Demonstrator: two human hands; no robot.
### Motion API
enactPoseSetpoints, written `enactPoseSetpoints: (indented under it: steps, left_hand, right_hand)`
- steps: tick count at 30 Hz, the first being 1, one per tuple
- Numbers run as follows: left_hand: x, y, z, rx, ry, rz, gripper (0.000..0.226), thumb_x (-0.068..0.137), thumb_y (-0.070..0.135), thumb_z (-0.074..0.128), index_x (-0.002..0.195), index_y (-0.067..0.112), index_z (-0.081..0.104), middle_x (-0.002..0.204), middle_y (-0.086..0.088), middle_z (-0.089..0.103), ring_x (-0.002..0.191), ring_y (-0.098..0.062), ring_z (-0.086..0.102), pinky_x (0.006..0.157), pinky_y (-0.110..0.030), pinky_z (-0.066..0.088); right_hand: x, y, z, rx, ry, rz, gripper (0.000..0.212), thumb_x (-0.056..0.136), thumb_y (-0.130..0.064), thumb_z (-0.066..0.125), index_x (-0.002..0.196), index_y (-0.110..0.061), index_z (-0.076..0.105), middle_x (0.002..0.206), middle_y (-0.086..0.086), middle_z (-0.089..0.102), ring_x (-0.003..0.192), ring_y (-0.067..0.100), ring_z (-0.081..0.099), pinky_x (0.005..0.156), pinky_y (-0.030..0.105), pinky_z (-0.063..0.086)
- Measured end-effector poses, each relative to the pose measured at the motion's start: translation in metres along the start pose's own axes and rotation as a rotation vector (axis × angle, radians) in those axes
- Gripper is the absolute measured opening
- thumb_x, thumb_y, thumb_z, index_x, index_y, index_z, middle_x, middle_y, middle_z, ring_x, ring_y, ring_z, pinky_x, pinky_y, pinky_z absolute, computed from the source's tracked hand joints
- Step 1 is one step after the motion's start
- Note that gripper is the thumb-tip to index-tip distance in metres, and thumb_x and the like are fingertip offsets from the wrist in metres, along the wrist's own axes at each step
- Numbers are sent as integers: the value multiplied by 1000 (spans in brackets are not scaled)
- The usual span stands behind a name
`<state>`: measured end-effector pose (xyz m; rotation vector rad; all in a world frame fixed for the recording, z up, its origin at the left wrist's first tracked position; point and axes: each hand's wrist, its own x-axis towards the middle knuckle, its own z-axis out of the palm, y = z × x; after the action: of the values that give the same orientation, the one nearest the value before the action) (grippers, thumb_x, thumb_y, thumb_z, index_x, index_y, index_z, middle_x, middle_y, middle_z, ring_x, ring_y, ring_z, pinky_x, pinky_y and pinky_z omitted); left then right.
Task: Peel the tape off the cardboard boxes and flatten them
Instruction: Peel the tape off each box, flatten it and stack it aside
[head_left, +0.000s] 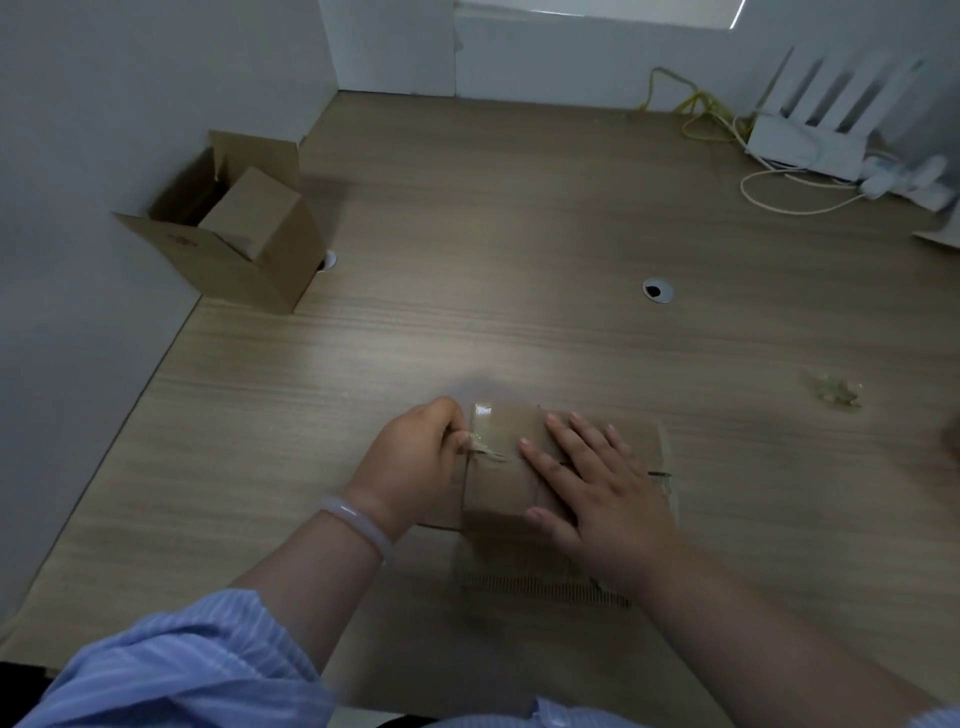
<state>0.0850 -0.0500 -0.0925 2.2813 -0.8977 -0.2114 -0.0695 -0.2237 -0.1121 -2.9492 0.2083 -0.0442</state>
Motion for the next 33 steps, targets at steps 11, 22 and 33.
enactPoseSetpoints:
  steps: [11,22,33]
  left_hand:
    - [14,-1,-28,-694,-112,-363,11,84,11,68,89,20,70,88,0,71,83,-5,67,76,-21,55]
    - [31,-3,9,-928,-164,-882,8,90,13,63,91,6,67,85,-11,68,79,-22,64,79,-39,52]
    - [37,-4,5,-944,-143,-808,1,88,5,64,88,5,63,84,-10,65,74,-19,62,66,-32,55]
  right_hand:
    - [0,-1,-2,-8,-4,5,63,88,-67,31,144,-36,37,154,1,31,143,21,24,112,46,20]
    - [-1,-2,-1,-12,13,-8,62,89,-66,32,143,-36,38,154,2,31,144,21,23,113,47,22]
    - [-1,-1,-2,-6,15,-18,62,91,-66,28,143,-36,38,154,2,31,143,22,24,113,47,20]
